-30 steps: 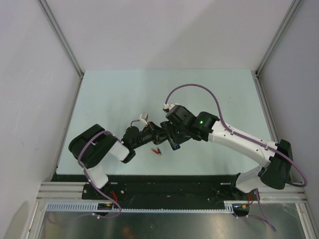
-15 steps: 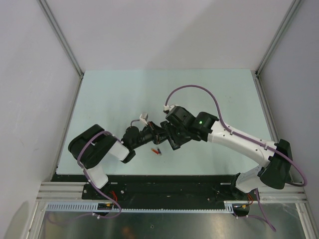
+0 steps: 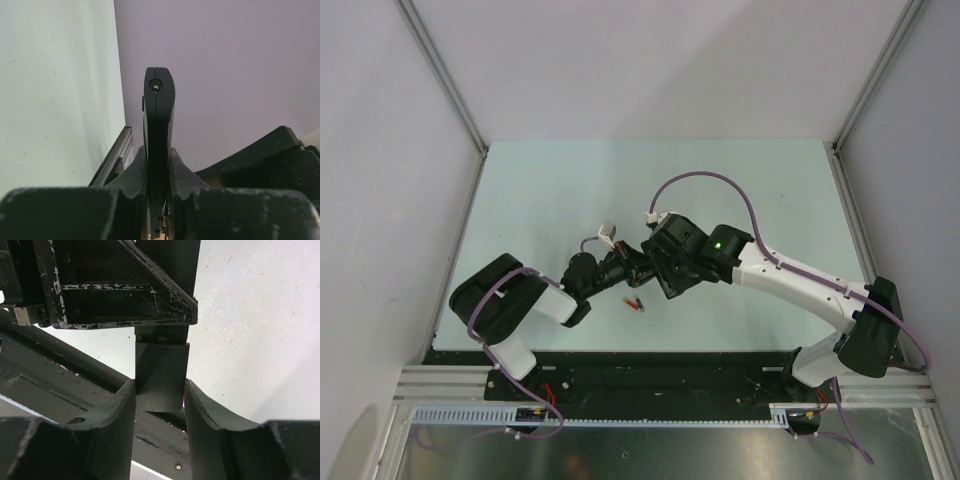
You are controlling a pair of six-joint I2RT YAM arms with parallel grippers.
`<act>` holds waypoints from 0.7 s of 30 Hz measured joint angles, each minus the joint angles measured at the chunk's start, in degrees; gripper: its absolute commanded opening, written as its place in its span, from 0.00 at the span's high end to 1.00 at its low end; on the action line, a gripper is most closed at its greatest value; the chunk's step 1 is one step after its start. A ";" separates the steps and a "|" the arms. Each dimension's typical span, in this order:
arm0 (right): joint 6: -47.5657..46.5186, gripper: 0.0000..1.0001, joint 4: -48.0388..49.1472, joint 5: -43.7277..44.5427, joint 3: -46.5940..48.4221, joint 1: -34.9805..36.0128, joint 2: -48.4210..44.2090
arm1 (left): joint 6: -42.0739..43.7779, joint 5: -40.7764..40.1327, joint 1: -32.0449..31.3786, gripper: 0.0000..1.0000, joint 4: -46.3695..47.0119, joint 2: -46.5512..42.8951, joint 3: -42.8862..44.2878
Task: Load the batteries into the remote control
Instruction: Load the battery cover into the remote control.
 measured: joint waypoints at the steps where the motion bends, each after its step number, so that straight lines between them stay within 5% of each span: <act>1: 0.00 1.00 0.00 0.11 0.00 0.00 0.00 | 0.00 -0.02 0.00 1.00 0.00 0.00 0.00; 21: -0.44 1.00 0.00 0.09 0.00 0.00 0.46 | 0.00 -0.02 0.00 1.00 -0.07 -0.37 0.00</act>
